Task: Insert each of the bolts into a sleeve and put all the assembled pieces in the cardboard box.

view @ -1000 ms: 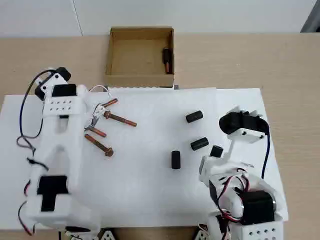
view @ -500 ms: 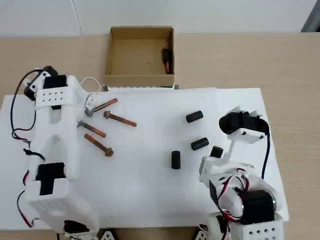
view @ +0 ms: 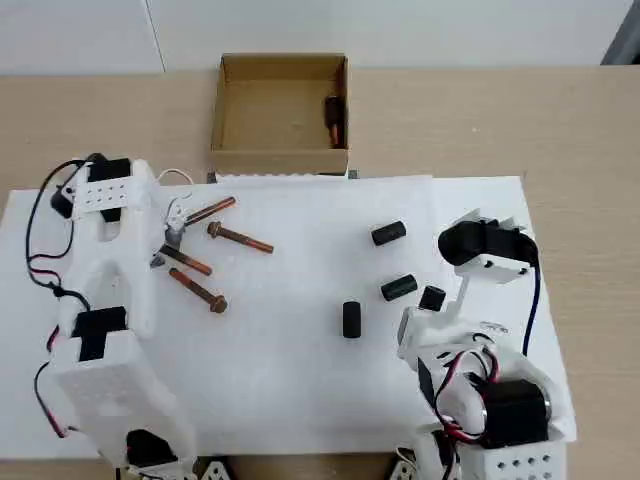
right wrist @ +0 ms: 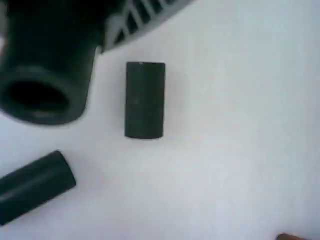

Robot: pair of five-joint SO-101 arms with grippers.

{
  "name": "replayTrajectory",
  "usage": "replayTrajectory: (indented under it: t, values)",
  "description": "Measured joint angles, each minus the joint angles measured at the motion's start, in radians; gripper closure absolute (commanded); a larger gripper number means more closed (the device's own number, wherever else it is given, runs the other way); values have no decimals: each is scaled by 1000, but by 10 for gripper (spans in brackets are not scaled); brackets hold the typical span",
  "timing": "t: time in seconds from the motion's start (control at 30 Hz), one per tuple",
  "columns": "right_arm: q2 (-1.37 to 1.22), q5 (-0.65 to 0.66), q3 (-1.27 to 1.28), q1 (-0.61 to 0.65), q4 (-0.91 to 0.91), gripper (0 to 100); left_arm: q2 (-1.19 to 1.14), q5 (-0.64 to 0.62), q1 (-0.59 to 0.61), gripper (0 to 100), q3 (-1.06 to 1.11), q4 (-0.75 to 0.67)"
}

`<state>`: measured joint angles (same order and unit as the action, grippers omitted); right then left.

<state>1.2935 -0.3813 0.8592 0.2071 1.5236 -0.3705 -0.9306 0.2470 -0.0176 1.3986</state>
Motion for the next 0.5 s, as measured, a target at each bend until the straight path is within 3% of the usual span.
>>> replayTrajectory:
  t: [0.13, 0.5]
  values:
    - [0, 0, 0, 0, 0, 995, 0, -3, 3, 994, 0, -12]
    - [0, 0, 0, 0, 0, 995, -66, -3, -2, 994, -34, -28]
